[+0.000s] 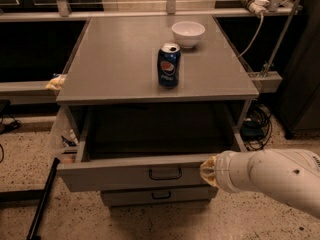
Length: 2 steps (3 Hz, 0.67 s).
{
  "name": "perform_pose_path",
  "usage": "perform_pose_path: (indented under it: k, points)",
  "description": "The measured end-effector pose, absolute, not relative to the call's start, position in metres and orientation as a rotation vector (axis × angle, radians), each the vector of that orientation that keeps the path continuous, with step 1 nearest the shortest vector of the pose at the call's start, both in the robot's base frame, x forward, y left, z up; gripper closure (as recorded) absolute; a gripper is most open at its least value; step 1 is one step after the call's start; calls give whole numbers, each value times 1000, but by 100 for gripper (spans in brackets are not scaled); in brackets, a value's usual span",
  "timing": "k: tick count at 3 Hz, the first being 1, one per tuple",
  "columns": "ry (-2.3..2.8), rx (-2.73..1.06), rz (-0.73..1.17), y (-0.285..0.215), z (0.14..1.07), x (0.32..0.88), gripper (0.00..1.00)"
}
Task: Close top drawer
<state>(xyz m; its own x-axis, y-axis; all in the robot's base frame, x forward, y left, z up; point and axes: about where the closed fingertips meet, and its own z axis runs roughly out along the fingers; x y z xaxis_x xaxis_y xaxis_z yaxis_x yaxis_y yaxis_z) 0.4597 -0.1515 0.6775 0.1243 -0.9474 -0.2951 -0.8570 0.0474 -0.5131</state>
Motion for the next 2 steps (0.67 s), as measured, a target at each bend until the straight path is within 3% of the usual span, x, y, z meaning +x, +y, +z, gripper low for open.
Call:
perform_pose_path:
  k: [2]
  points:
    - [1665,-1753,-284,-153,684,500,100]
